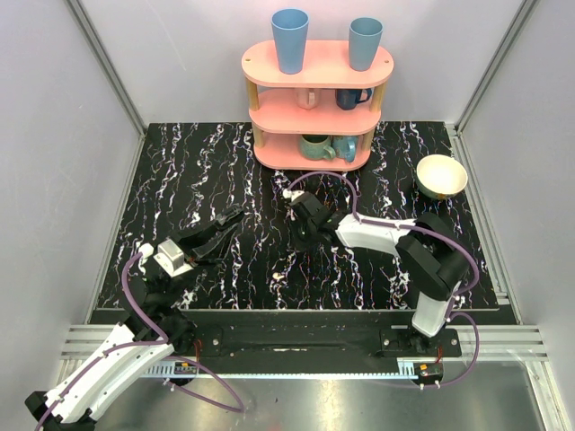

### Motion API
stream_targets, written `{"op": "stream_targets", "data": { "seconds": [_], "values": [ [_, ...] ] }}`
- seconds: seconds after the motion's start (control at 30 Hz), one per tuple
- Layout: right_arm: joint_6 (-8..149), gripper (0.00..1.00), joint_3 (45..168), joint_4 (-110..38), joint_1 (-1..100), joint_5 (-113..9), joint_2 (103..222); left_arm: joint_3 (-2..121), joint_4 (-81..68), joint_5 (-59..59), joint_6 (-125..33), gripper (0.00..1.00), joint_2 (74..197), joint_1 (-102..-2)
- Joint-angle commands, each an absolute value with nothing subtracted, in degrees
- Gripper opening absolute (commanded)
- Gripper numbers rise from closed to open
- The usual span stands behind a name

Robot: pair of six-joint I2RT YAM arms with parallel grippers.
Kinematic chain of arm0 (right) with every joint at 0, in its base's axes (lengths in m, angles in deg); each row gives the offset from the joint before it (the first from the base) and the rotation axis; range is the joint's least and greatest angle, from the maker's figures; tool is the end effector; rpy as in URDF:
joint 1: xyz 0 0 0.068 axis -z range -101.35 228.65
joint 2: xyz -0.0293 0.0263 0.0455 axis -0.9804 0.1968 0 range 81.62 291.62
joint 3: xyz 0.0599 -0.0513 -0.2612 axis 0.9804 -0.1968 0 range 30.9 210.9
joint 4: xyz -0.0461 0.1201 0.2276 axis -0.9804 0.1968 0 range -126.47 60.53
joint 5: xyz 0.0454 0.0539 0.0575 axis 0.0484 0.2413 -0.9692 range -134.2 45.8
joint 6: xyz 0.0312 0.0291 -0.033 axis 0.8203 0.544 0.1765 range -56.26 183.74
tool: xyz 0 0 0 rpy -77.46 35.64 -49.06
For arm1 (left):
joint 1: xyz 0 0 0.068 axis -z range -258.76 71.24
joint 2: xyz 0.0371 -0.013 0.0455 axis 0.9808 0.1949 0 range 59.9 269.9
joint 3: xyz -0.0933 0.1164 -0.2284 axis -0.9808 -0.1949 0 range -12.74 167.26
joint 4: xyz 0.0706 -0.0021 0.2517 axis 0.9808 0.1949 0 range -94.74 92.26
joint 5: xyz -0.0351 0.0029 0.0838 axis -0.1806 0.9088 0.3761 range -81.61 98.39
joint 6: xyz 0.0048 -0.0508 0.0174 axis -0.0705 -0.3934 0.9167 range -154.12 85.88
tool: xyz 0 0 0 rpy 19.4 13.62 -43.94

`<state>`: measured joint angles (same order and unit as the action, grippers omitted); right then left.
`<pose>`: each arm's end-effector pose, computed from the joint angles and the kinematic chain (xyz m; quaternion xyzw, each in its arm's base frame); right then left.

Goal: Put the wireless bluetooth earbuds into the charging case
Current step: Pick up the right earbud from the center of the board.

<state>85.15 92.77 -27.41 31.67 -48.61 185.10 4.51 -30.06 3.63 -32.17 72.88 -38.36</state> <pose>0.2532 0.2753 0.1677 -0.2209 0.9148 0.2190 0.2578 0.0725 -0.0656 0.3049 0.2150 0.4557 -0.3040 0.8085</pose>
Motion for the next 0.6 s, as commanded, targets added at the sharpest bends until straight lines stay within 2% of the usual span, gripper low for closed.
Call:
{"op": "stream_targets", "data": {
  "seconds": [0.0, 0.13, 0.4, 0.57],
  "values": [
    [77.46, 0.06, 95.23, -19.88, 30.31, -49.75, 181.20, 7.03, -31.20, 3.29, -31.48, 0.00, 72.83, -38.24],
    [73.50, 0.06, 99.71, -11.95, 27.94, -44.47, 183.22, 7.03, -31.37, 3.20, -31.57, 0.00, 72.74, -38.24],
    [72.79, 0.09, 99.19, -13.00, 26.71, -44.47, 186.47, 6.94, -31.37, 3.29, -31.66, 0.00, 72.74, -38.24],
    [72.44, 0.00, 98.58, -13.61, 26.62, -42.45, 184.12, 7.38, -30.59, 3.29, -31.40, 0.00, 72.65, -38.24]
  ]
}}
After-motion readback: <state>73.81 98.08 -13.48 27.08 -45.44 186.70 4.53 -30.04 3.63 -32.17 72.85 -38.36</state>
